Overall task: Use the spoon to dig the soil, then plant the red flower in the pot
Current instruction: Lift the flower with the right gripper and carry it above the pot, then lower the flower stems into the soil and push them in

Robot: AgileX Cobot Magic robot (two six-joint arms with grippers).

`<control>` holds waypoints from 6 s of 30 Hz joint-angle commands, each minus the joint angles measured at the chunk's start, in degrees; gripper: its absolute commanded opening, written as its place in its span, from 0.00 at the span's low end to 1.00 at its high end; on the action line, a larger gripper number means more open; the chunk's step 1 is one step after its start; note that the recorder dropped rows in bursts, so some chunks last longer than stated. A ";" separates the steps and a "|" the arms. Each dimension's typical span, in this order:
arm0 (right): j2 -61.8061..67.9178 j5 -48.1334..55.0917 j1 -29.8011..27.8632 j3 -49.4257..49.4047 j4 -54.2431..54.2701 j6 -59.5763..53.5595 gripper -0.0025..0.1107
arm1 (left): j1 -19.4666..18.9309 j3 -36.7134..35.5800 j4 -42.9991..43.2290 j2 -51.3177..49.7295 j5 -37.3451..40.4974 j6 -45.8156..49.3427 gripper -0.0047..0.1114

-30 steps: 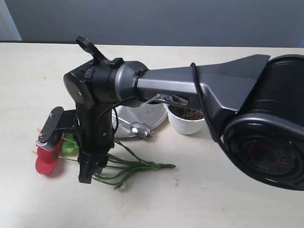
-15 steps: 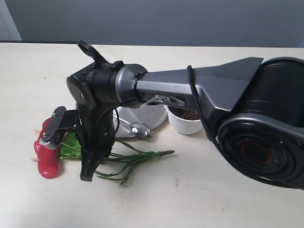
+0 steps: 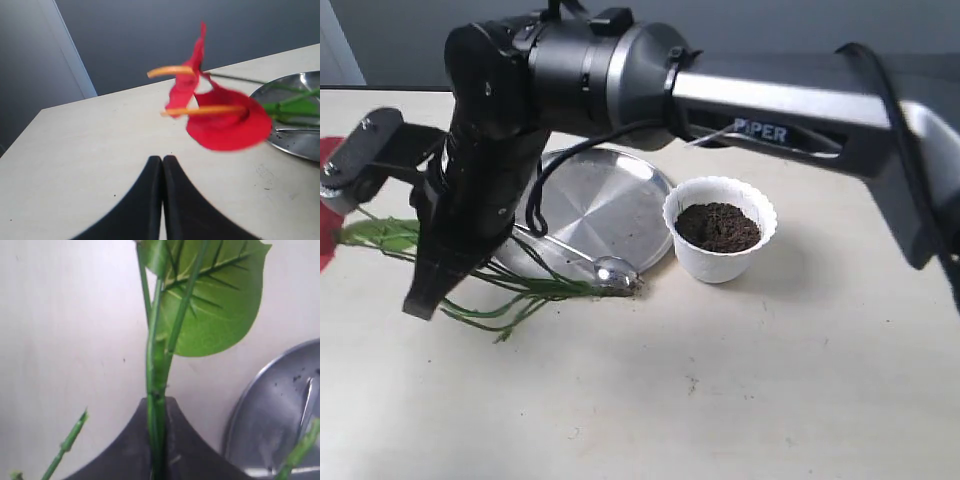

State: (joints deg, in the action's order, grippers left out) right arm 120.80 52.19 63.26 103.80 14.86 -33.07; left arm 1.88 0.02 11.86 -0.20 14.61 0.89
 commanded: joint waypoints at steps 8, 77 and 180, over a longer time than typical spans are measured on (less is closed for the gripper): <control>-12.51 -22.53 -4.87 -8.54 14.35 -0.58 0.02 | -0.03 -0.02 -0.19 0.20 -0.66 -0.27 0.04; -28.00 -114.71 -45.15 -59.83 -67.34 76.64 0.02 | -0.03 -0.02 -0.19 0.20 -0.66 -0.27 0.04; -20.62 -100.45 -51.18 -65.77 -85.03 85.41 0.45 | -0.03 -0.02 -0.19 0.20 -0.66 -0.27 0.04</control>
State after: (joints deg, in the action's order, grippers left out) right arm 101.89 -48.60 12.29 38.10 -70.18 51.81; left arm 1.88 0.02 11.86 -0.20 14.61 0.89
